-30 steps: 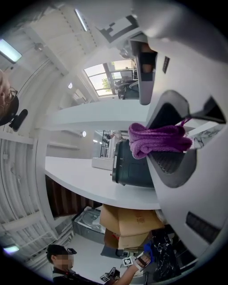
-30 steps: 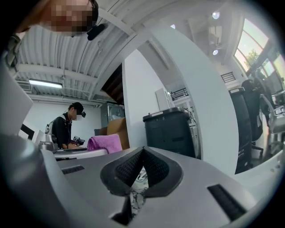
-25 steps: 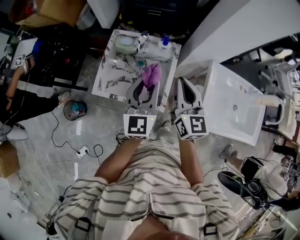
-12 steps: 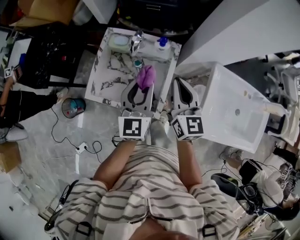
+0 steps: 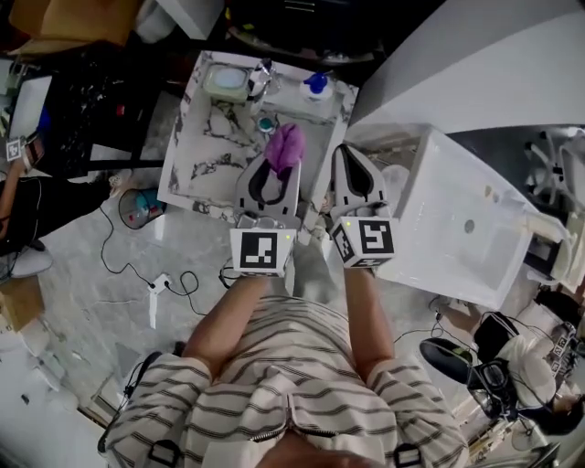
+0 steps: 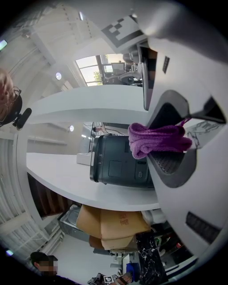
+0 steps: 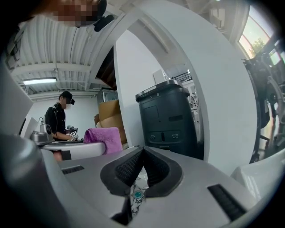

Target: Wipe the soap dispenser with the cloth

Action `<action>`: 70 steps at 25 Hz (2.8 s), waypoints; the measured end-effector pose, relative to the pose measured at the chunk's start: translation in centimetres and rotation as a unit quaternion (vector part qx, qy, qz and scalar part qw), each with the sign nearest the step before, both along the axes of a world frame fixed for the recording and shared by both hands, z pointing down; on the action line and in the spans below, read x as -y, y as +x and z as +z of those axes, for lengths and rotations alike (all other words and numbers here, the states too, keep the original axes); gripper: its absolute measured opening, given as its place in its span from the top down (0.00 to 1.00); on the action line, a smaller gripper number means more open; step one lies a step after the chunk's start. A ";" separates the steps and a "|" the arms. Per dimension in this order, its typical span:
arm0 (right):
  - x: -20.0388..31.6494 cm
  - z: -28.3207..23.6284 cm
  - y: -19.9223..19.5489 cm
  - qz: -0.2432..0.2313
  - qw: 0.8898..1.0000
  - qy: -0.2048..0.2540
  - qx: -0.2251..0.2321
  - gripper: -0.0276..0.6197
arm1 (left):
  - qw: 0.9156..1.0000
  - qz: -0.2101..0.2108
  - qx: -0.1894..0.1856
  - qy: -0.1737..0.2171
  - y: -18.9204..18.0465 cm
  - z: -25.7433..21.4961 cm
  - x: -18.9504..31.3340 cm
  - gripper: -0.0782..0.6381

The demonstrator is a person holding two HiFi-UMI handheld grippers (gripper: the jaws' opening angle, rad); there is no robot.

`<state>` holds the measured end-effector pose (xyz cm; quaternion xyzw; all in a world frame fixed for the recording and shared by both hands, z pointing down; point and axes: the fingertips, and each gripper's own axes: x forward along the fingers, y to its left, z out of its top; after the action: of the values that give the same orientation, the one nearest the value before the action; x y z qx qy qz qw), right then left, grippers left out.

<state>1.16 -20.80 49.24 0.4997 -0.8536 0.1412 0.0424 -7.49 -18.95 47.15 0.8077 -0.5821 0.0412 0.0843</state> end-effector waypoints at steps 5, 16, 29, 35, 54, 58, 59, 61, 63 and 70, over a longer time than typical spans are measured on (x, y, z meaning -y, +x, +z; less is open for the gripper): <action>2.2 2.0 -0.5 -0.004 1.000 -0.007 0.007 0.95 | 1.000 -0.006 -0.001 -0.007 0.1 1.4 1.2 0.73; 6.7 5.9 -1.5 -0.025 1.000 0.002 -0.010 0.90 | 0.999 -0.023 -0.002 -0.024 -0.1 3.9 2.9 0.73; 9.7 9.3 -2.8 -0.019 0.999 -0.026 -0.040 0.74 | 0.999 -0.035 0.001 -0.042 -0.7 6.2 3.9 0.73; 11.3 10.8 -3.6 -0.034 0.998 -0.019 -0.056 0.74 | 0.998 -0.047 -0.005 -0.052 -1.2 7.1 4.0 0.73; 14.5 13.2 -4.8 -0.044 0.994 -0.013 -0.095 0.74 | 0.996 -0.066 0.003 -0.060 -2.9 8.6 4.0 0.73; 14.9 13.2 -4.8 -0.042 0.994 -0.007 -0.099 0.77 | 0.996 -0.062 0.008 -0.060 -2.9 8.8 4.0 0.73; 14.9 13.2 -4.9 -0.042 0.994 -0.006 -0.099 0.78 | 0.996 -0.062 0.008 -0.059 -2.9 8.8 4.0 0.73; 14.9 13.2 -4.8 -0.043 0.994 -0.006 -0.097 0.77 | 0.996 -0.064 0.006 -0.059 -3.0 8.9 4.1 0.73; 14.9 13.1 -4.7 -0.040 0.995 -0.005 -0.093 0.76 | 0.996 -0.064 0.007 -0.060 -3.1 8.9 4.0 0.73; 14.6 12.6 -4.1 -0.041 0.996 -0.015 -0.081 0.76 | 0.997 -0.052 0.032 -0.054 -2.7 9.2 3.6 0.73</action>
<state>-2.93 -35.37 61.86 0.4733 -0.8649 0.1117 0.1246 -10.17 -22.57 56.38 0.7685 -0.6230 0.0944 0.1111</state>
